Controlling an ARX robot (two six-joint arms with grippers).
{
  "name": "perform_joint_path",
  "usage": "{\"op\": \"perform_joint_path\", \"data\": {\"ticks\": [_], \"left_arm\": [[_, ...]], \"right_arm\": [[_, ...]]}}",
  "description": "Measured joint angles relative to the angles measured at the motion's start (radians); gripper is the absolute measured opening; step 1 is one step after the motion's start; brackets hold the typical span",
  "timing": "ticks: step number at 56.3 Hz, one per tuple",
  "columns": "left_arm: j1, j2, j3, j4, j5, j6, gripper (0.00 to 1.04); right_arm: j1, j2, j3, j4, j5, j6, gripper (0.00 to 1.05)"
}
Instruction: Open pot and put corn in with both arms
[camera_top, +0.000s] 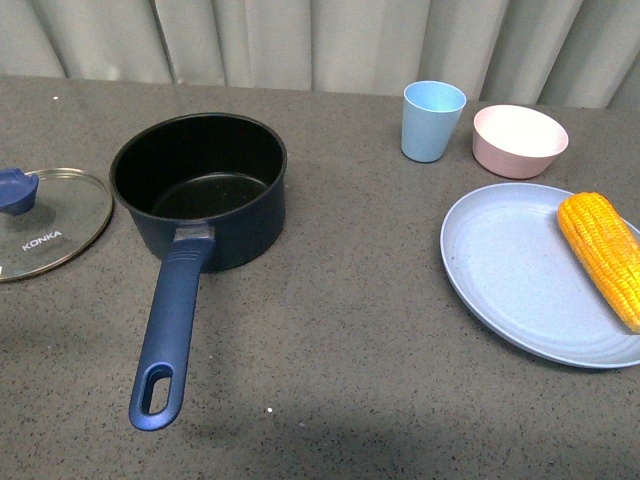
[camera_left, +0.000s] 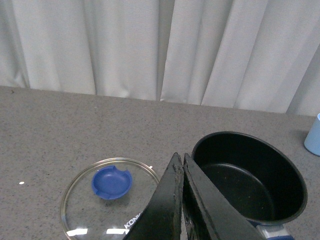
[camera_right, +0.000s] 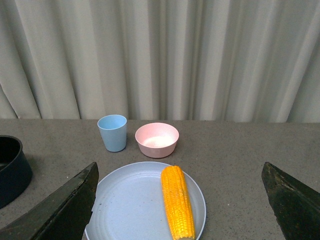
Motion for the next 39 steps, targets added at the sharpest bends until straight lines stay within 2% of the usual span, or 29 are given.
{"op": "perform_joint_path", "data": {"ticks": [10,12,18,39], "left_arm": [[-0.033,-0.167,-0.048,-0.118,-0.039,0.0,0.04],[-0.064,-0.222,-0.051,-0.177,-0.083,0.0,0.04],[-0.096,-0.373,-0.053,-0.323,-0.091,0.001,0.04],[-0.098,-0.662,-0.084,-0.558,-0.097,0.001,0.04]], "right_arm": [[0.0,0.0,0.0,0.0,0.0,0.0,0.95],[0.0,0.0,0.0,0.0,0.0,0.0,0.95],[0.0,0.0,0.0,0.0,0.0,0.0,0.95],[0.0,0.0,0.0,0.0,0.0,0.0,0.95]]}}
